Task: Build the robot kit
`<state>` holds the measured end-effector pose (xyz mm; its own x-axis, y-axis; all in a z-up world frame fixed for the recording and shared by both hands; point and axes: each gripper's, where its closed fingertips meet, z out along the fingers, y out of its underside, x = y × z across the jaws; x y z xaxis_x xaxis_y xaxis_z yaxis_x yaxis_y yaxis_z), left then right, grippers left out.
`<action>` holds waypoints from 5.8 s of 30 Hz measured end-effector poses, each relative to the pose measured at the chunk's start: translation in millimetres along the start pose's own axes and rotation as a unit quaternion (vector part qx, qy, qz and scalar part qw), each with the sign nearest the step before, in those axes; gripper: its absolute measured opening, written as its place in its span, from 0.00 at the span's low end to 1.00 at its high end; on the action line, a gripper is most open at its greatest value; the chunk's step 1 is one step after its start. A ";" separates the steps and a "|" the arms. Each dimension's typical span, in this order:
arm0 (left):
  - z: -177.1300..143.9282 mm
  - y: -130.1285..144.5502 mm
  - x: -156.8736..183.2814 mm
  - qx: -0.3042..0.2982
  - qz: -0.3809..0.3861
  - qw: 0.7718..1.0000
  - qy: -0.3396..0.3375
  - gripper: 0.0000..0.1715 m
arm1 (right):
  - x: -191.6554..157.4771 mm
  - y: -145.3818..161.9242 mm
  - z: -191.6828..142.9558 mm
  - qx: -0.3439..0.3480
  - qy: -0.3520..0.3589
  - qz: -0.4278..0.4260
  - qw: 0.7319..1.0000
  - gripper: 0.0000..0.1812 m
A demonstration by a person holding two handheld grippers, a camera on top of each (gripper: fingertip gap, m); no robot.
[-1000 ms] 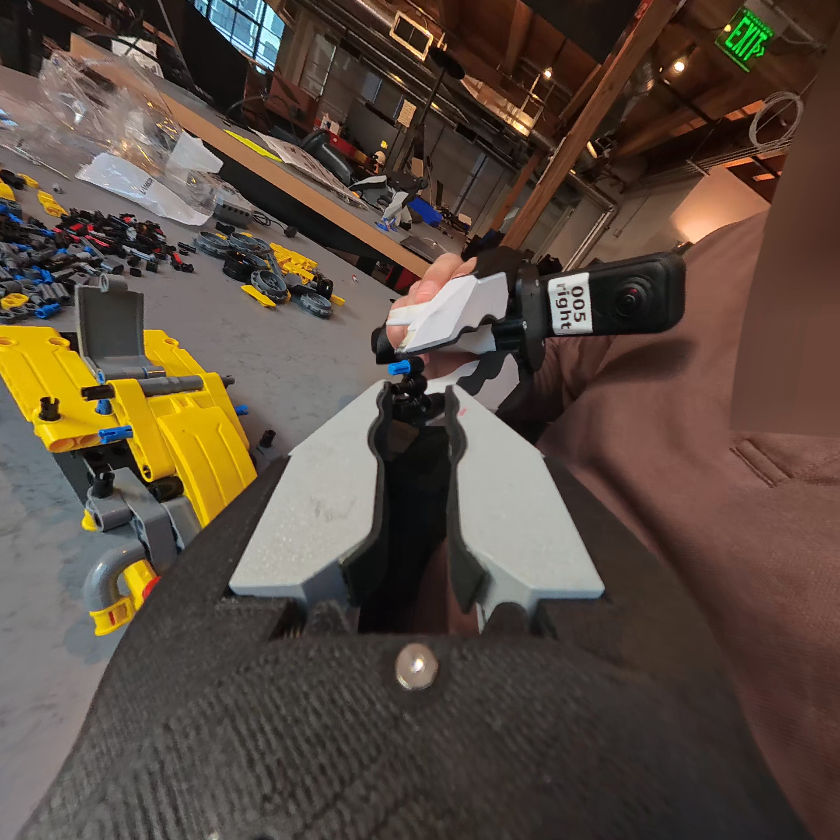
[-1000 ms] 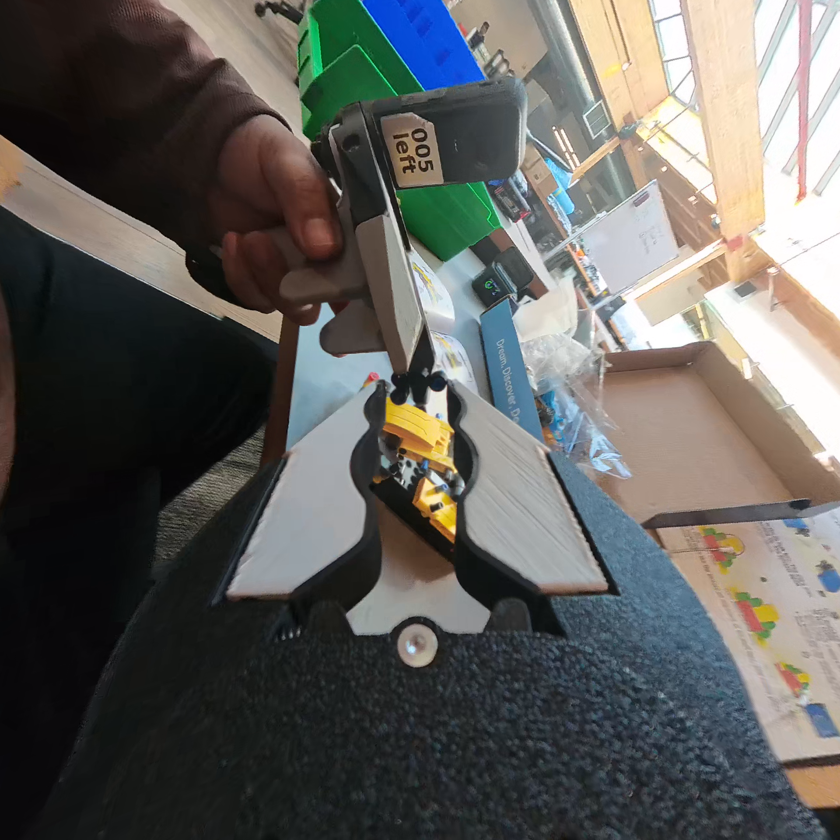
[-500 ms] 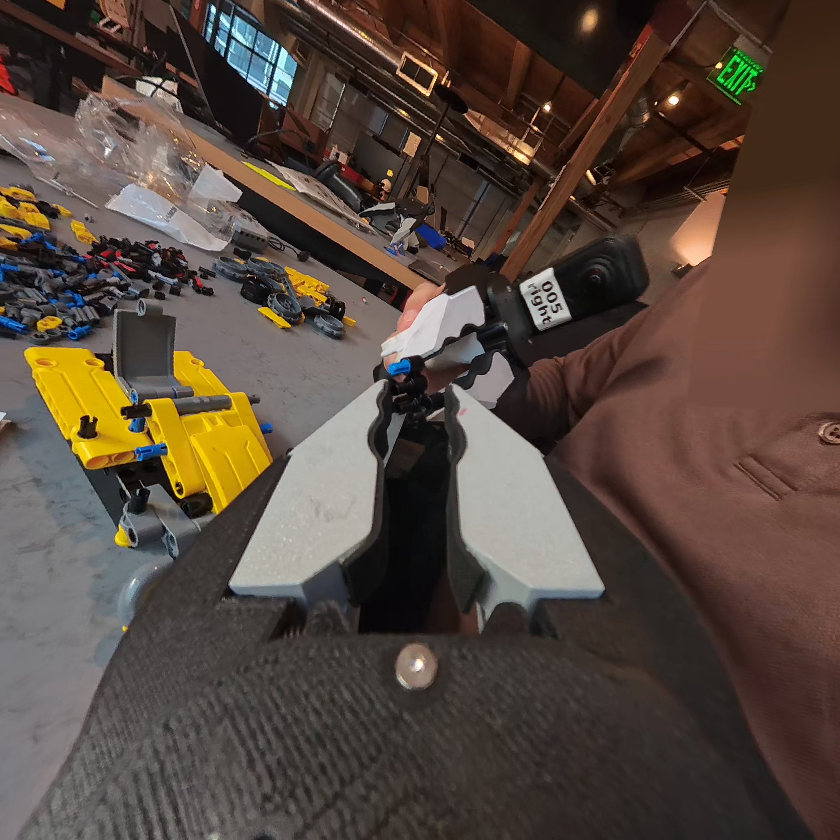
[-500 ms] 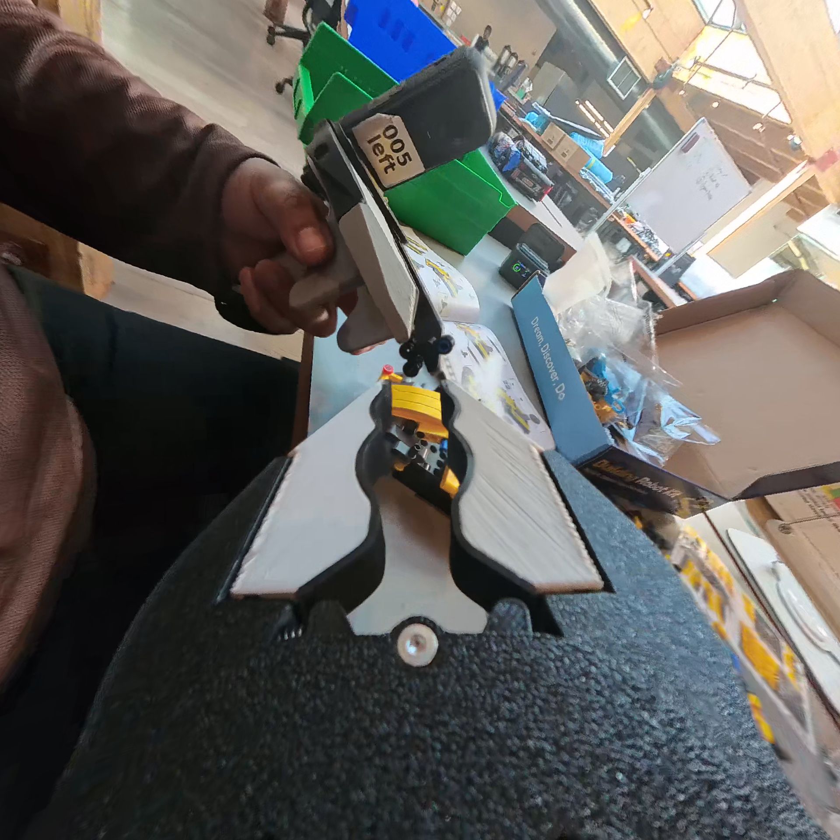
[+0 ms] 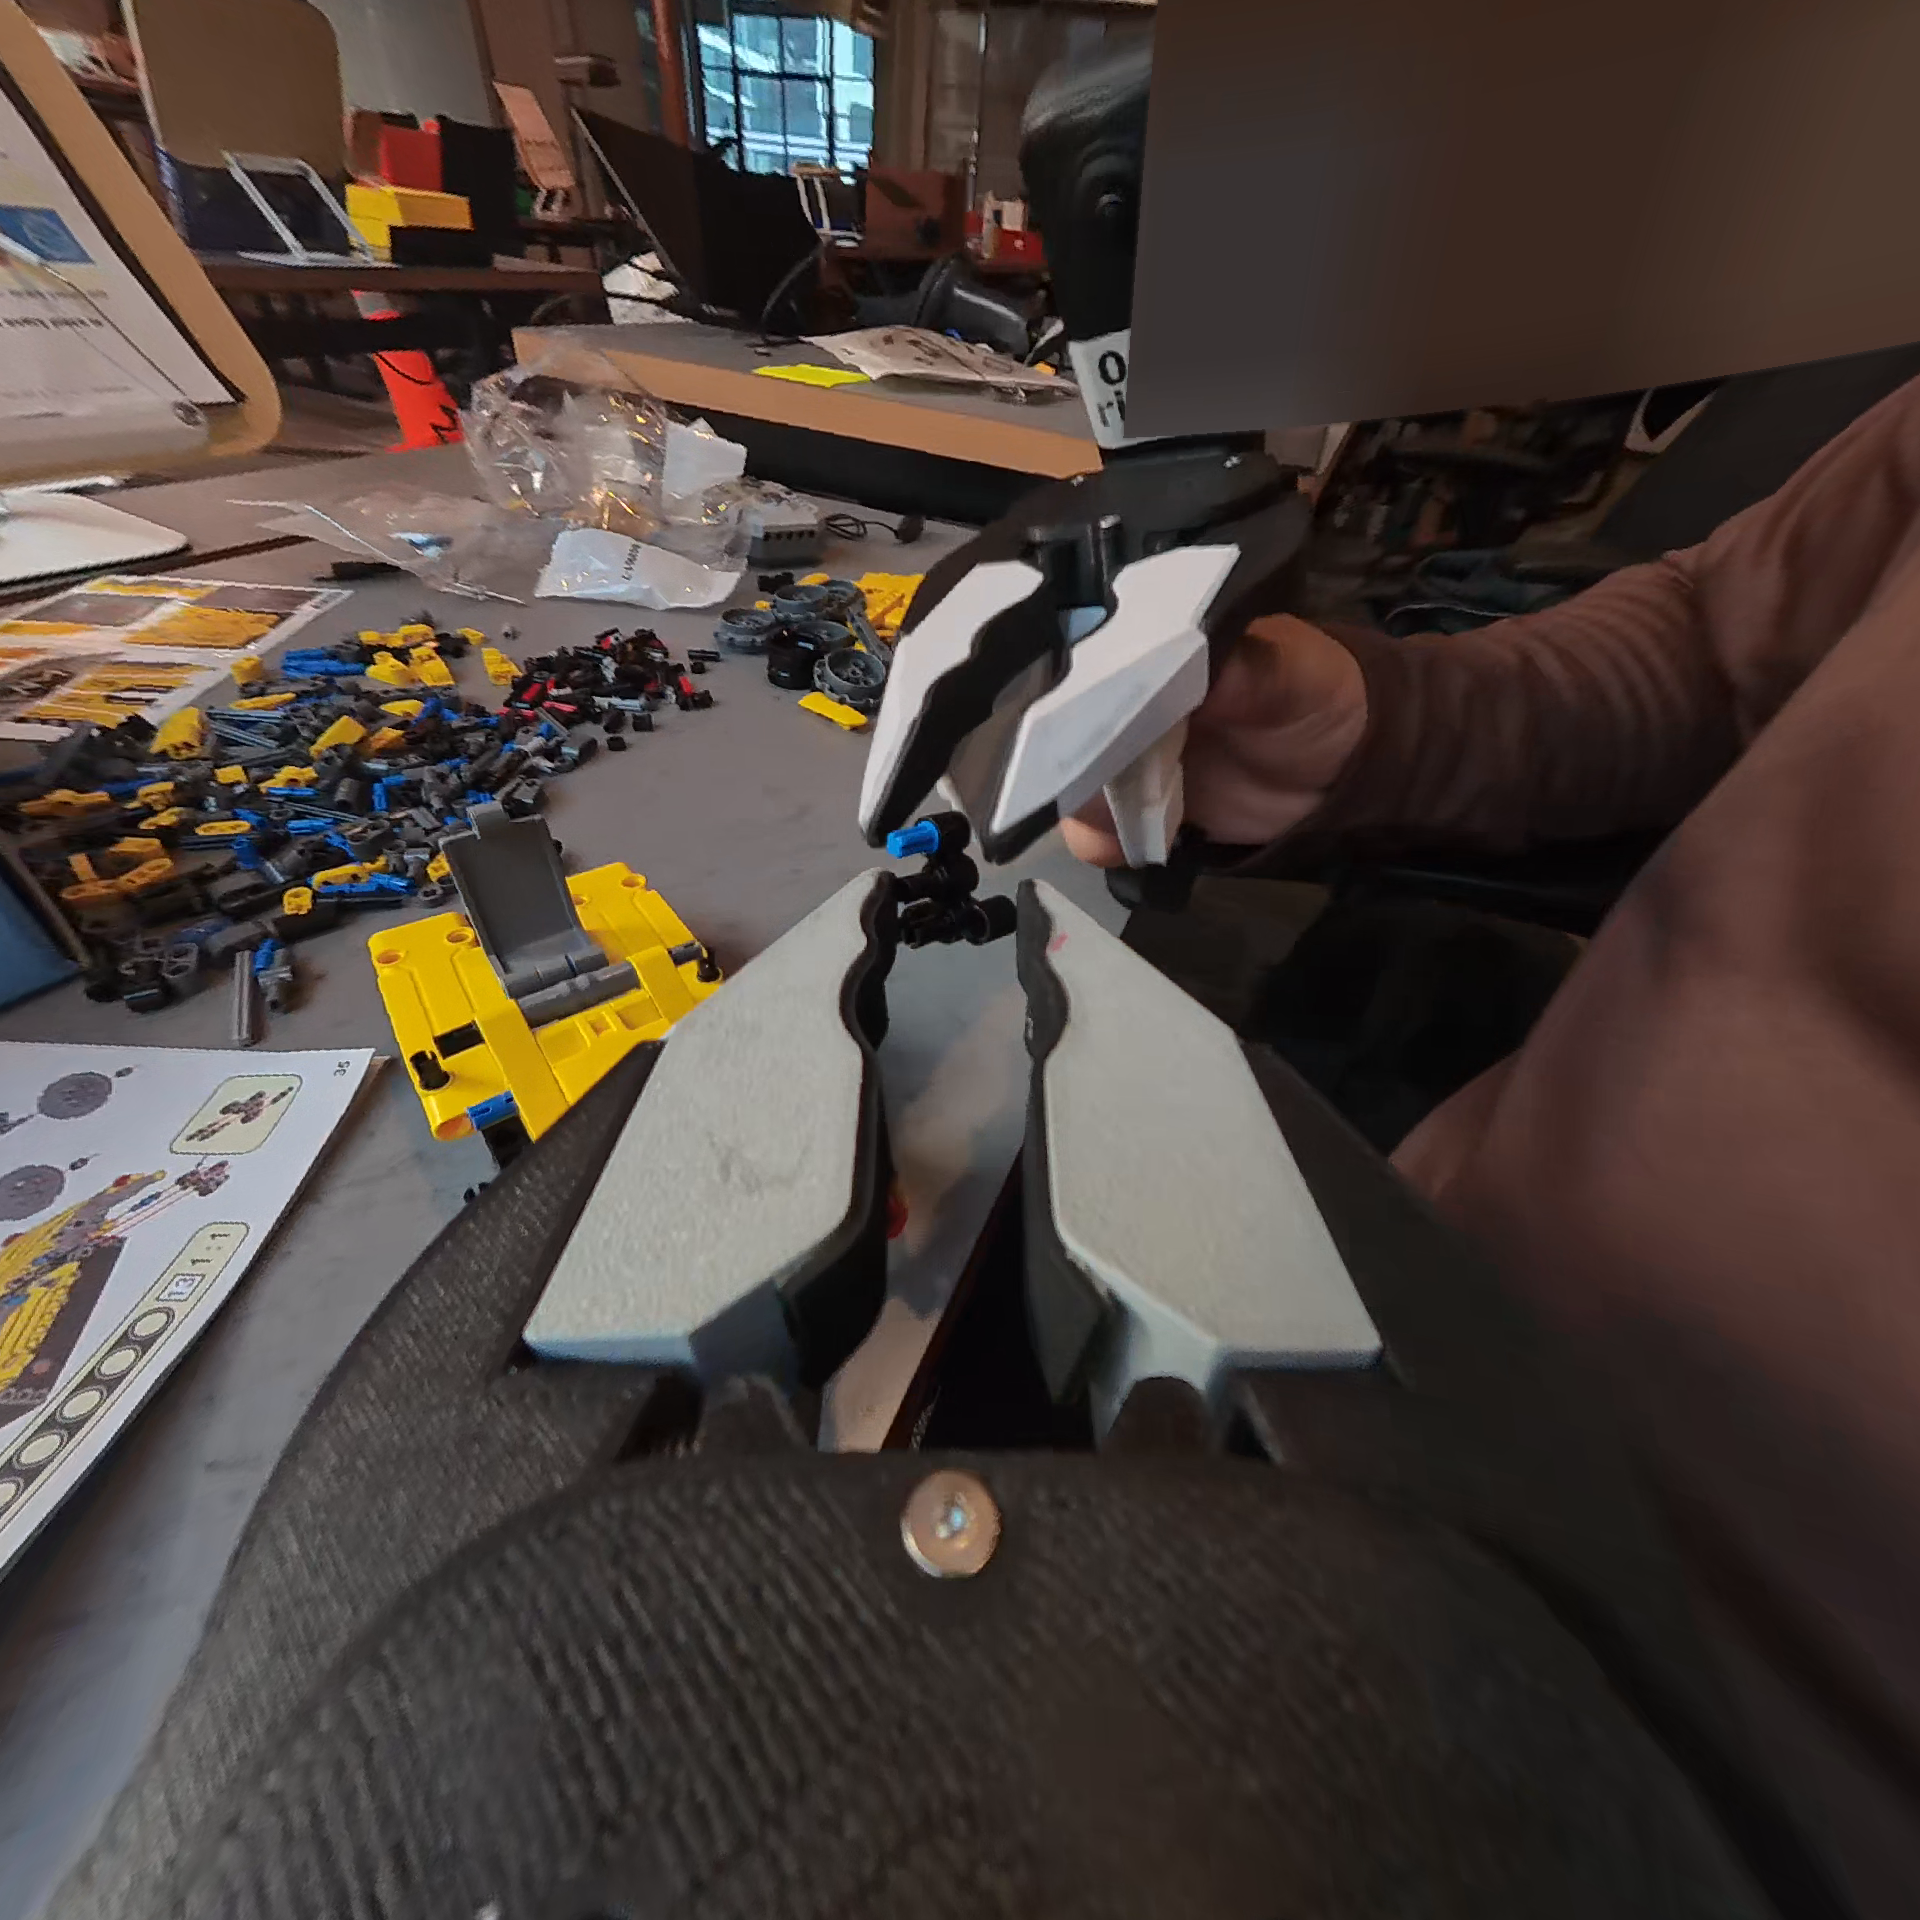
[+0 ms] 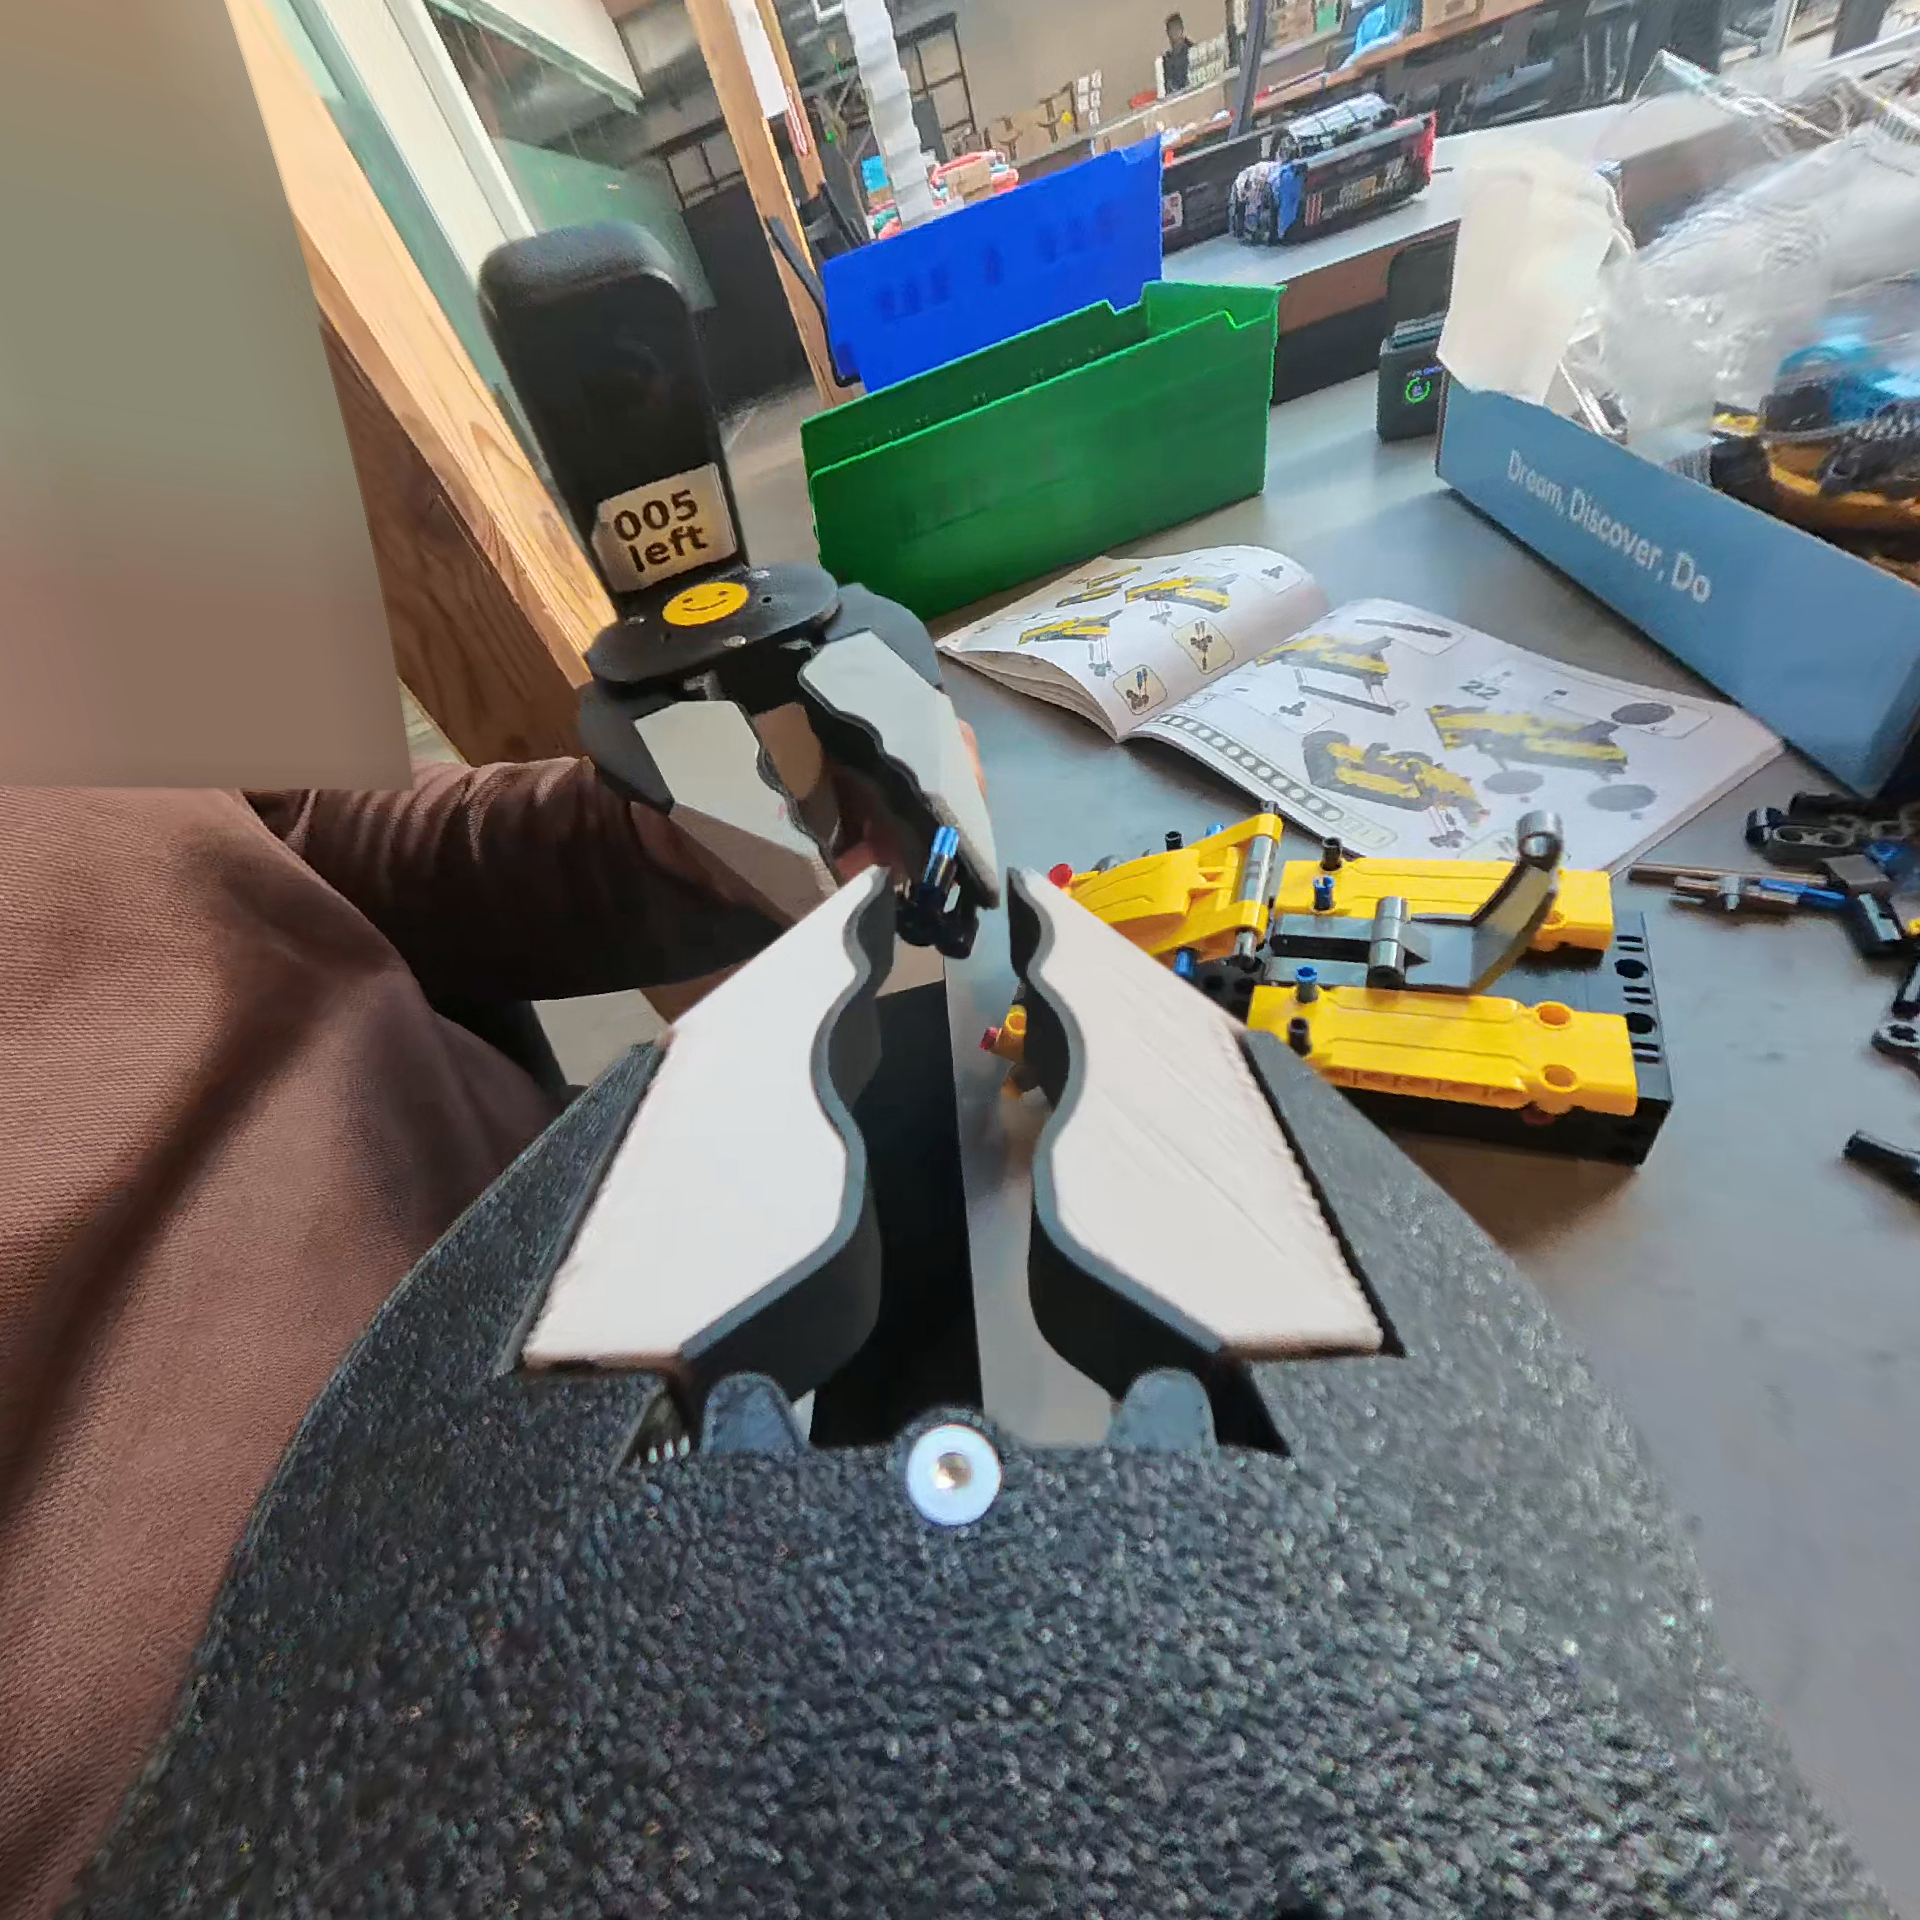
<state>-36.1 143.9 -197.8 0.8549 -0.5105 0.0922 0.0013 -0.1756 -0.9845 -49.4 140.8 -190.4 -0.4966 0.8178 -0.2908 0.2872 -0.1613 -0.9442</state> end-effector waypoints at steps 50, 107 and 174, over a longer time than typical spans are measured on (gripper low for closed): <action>-9.7 1.9 -33.1 -0.130 0.025 0.956 -0.262 0.36 | 31.9 12.3 -46.3 -0.057 0.121 -0.001 0.991 0.02; -15.1 66.2 -57.7 -0.192 -0.104 0.971 -0.101 0.46 | 54.6 77.2 -0.5 -0.232 0.166 -0.061 0.957 0.06; -99.0 53.7 -73.4 0.033 -0.106 0.986 -0.126 0.26 | 60.7 78.1 4.6 -0.239 0.170 -0.065 0.954 0.02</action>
<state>-150.1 88.6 -242.6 0.9335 -0.2412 0.2654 0.2209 -0.1961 -0.9554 -60.9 175.3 -282.5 -0.2819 0.9589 -0.0328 0.6220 0.1566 -0.7672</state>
